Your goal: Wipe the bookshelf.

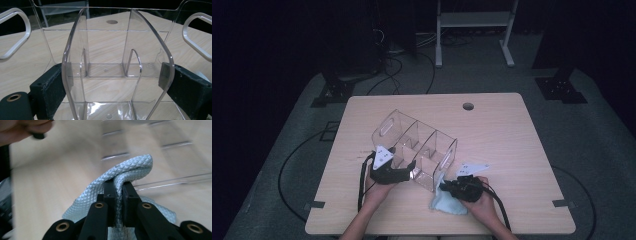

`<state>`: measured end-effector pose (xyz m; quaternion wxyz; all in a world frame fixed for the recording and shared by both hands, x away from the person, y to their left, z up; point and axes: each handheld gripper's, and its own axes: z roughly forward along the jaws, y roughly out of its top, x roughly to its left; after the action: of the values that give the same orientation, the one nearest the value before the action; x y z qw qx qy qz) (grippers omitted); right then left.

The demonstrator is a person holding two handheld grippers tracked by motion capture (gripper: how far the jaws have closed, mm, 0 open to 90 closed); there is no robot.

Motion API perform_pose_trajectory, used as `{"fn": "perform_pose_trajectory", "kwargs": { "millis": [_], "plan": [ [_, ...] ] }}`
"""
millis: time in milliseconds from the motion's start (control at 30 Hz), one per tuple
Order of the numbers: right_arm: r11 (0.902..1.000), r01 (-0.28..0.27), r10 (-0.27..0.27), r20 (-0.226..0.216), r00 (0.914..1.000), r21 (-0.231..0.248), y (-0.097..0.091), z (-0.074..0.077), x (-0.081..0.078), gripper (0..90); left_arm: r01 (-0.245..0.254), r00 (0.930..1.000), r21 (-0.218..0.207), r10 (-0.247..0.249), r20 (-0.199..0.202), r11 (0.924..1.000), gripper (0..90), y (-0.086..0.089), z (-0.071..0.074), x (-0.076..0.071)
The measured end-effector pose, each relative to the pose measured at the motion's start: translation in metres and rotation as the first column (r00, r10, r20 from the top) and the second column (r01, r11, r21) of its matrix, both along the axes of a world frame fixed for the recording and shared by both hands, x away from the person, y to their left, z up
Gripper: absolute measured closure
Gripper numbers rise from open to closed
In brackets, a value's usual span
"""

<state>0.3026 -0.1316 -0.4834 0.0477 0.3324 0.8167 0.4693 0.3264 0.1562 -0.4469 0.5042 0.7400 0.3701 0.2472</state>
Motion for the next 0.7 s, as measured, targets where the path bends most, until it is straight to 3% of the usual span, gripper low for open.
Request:
{"fn": "perform_pose_trajectory", "kwargs": {
  "millis": [67,167,333,433,633,700],
  "plan": [
    [0.9991,0.042,-0.042,-0.004,0.9991,0.009,-0.006,0.000,0.008,83.4,-0.001,1.0000,-0.001,0.001,0.001,1.0000,8.3,0.000,0.000,0.000],
    [0.9978,0.064,-0.064,-0.008,0.9979,0.018,-0.007,0.000,0.009,83.3,-0.008,1.0000,-0.002,0.008,0.003,1.0000,8.1,-0.001,0.000,0.000],
    [0.9994,-0.028,0.028,0.032,0.9991,0.018,0.006,0.010,-0.014,83.3,-0.009,1.0000,0.000,0.009,0.000,1.0000,7.9,-0.001,0.000,-0.001],
    [0.9990,-0.038,0.037,0.051,0.9980,0.023,0.007,0.015,-0.018,83.4,0.003,1.0000,-0.009,-0.003,0.004,1.0000,8.4,0.000,-0.001,-0.002],
    [0.9948,0.082,-0.084,0.040,0.9956,0.060,-0.012,0.015,0.004,83.5,0.019,0.9998,-0.005,-0.019,0.002,0.9998,8.5,0.002,0.000,-0.004],
    [0.9935,0.089,-0.091,0.024,0.9955,0.071,-0.015,0.015,0.007,83.4,0.016,0.9999,-0.006,-0.016,0.003,0.9999,8.2,0.001,-0.001,-0.004]
  ]
}}
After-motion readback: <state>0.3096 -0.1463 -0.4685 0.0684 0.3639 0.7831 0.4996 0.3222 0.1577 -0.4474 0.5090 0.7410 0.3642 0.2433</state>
